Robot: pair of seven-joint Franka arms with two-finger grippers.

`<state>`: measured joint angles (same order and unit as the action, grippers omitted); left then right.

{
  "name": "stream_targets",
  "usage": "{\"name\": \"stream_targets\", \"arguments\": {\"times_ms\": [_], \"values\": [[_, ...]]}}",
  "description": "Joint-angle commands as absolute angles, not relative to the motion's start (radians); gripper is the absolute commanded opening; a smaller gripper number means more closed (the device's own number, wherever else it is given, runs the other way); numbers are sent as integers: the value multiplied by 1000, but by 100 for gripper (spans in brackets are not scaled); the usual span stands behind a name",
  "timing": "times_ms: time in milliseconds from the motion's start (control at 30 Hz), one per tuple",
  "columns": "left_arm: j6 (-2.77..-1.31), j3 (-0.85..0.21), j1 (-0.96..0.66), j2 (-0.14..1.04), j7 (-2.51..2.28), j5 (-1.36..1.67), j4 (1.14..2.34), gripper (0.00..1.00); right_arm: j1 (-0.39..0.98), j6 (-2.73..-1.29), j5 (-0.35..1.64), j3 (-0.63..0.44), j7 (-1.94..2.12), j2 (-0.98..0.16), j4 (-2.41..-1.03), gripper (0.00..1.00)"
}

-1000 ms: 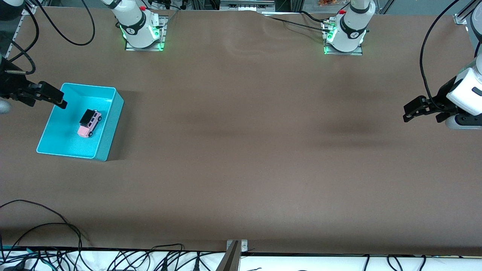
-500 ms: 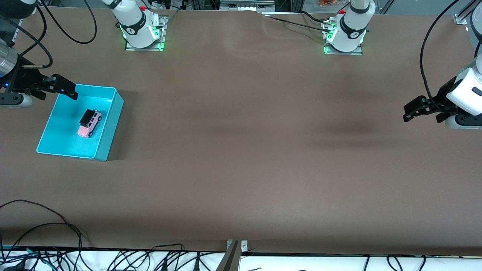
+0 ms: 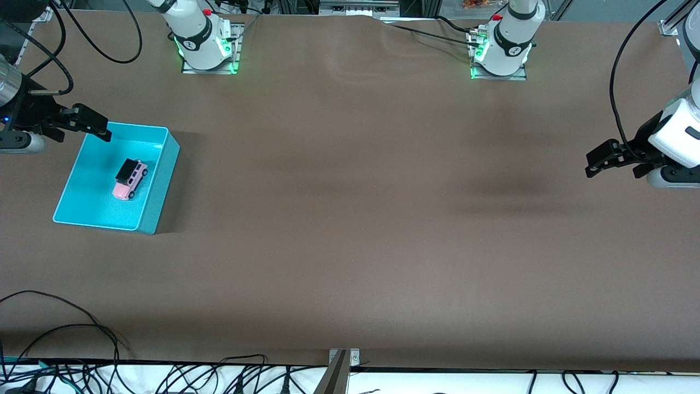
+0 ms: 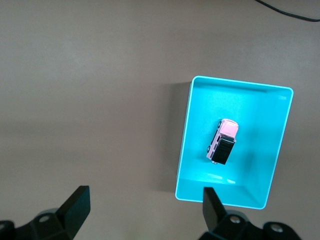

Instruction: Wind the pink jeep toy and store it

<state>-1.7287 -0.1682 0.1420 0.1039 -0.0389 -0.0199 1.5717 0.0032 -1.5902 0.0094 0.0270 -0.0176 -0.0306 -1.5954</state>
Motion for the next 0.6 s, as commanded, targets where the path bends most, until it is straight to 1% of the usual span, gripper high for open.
{"name": "stream_targets", "arguments": {"times_ms": [0, 567], "values": [[-1736, -167, 146, 97, -38, -9, 1582, 100, -2, -1568, 2, 31, -9, -34, -1572, 100], [-1736, -167, 146, 97, -38, -9, 1582, 100, -3, -1566, 8, 28, -5, -37, -1569, 100]]}}
